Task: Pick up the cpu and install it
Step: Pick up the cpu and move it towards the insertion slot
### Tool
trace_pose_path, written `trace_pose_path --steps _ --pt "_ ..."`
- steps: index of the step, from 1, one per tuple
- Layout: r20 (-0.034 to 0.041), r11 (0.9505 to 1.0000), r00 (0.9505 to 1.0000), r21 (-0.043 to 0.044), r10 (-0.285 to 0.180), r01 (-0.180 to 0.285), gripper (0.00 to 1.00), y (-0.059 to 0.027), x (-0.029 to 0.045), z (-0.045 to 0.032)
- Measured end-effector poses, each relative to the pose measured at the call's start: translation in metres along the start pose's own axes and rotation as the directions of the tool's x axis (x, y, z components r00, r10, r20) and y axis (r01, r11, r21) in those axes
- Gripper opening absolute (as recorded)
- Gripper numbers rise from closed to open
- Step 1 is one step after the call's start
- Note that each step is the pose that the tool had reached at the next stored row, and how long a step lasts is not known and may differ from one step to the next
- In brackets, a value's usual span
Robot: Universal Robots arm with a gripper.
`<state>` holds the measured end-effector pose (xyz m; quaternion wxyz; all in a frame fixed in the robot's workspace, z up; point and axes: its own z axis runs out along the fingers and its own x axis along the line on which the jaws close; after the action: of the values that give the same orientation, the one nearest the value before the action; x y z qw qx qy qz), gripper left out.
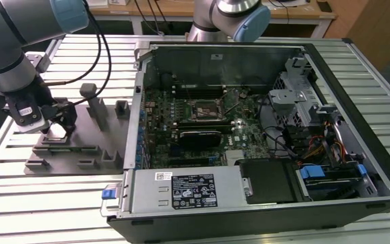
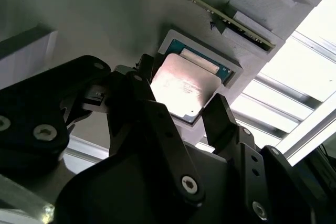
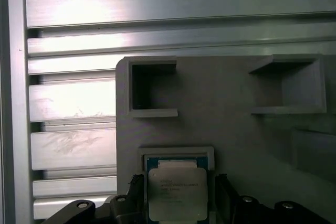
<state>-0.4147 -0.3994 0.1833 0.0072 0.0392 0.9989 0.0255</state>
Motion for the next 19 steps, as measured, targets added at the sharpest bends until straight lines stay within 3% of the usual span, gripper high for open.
trace_pose_path --steps 19 --pt "0.0002 1.0000 1.0000 -0.0002 0.000 0.000 0.63 0.0005 0.0034 0.0003"
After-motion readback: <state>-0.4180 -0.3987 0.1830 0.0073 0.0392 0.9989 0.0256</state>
